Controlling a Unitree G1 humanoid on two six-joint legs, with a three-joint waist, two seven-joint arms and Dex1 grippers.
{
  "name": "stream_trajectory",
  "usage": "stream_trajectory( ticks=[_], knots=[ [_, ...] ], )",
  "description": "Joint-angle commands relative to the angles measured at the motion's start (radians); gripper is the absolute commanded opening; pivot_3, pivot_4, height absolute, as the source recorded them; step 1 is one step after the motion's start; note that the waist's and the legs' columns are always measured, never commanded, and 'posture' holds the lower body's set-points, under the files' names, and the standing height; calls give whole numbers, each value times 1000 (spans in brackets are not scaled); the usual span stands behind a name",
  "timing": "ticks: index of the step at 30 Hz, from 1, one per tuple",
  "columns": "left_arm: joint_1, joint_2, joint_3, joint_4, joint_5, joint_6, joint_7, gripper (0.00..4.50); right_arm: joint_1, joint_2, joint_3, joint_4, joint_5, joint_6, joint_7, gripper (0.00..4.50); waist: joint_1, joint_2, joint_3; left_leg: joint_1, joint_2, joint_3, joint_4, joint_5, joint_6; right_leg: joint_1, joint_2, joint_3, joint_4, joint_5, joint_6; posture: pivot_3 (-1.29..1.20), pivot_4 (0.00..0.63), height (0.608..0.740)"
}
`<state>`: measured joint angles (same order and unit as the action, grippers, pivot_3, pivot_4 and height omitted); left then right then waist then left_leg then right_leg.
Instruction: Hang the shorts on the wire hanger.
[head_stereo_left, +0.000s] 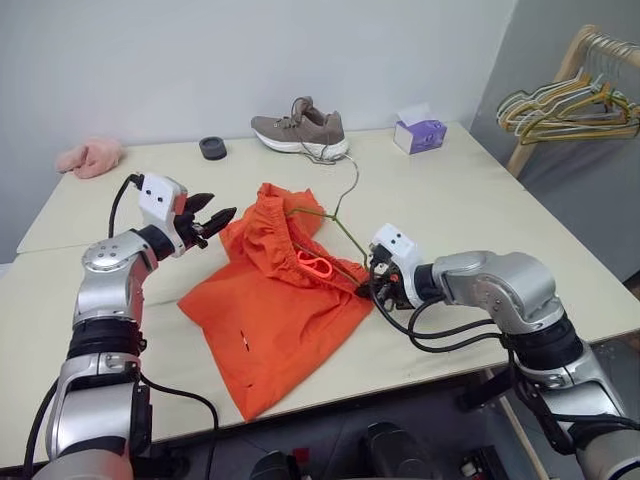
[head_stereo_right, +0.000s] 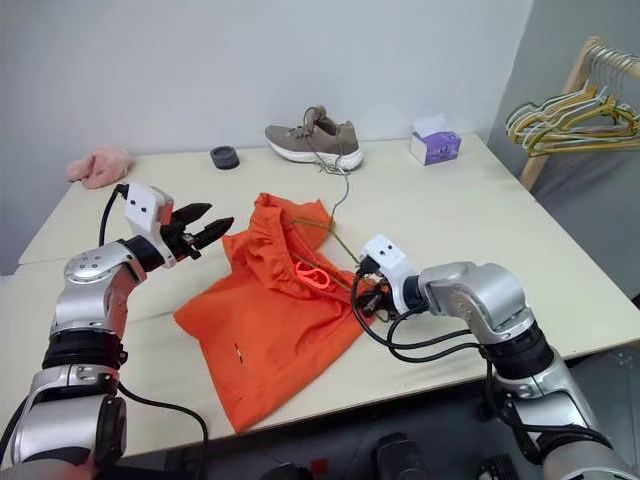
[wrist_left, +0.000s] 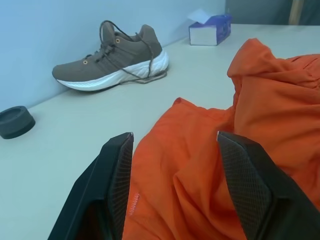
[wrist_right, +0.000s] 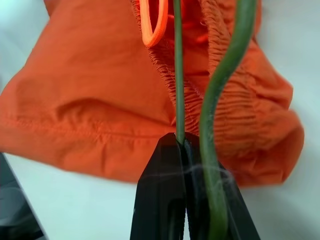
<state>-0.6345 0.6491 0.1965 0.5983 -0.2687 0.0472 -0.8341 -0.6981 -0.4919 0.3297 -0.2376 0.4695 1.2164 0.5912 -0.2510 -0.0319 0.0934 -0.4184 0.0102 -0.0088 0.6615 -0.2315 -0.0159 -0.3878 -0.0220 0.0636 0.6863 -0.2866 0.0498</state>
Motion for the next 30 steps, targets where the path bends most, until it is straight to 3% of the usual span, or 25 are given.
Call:
stream_trajectory(
  ticks=[1,7,14,19,30],
  knots=[
    [-13,31,32,-61,-46,27,-50,2982,-21,-92,52,-81,-108,-164,28,0,0,0,0,0,0,0,0,0,0,0,0,0,0,0,0,-246,35,740],
    [-36,126,-23,-154,-66,90,-268,4476,2,-193,150,-117,-266,-353,65,0,-7,0,0,0,1,0,0,0,0,0,1,0,1,0,0,-248,30,740],
    [-163,213,-189,-210,28,-23,-537,4476,4,-209,187,-99,-397,-495,104,0,-4,0,0,0,-1,0,1,0,0,0,3,-1,1,0,0,-243,26,740],
    [-256,206,-316,-96,148,-217,-654,4476,7,-208,201,-110,-457,-551,131,0,-4,2,-1,1,0,4,1,0,0,-1,3,0,1,0,0,-258,32,740],
    [-317,266,-353,43,141,-212,-780,4476,16,-201,170,-89,-528,-588,182,0,-27,2,-1,1,0,6,0,0,0,-2,4,1,1,-1,1,-276,35,740]
  ],
)
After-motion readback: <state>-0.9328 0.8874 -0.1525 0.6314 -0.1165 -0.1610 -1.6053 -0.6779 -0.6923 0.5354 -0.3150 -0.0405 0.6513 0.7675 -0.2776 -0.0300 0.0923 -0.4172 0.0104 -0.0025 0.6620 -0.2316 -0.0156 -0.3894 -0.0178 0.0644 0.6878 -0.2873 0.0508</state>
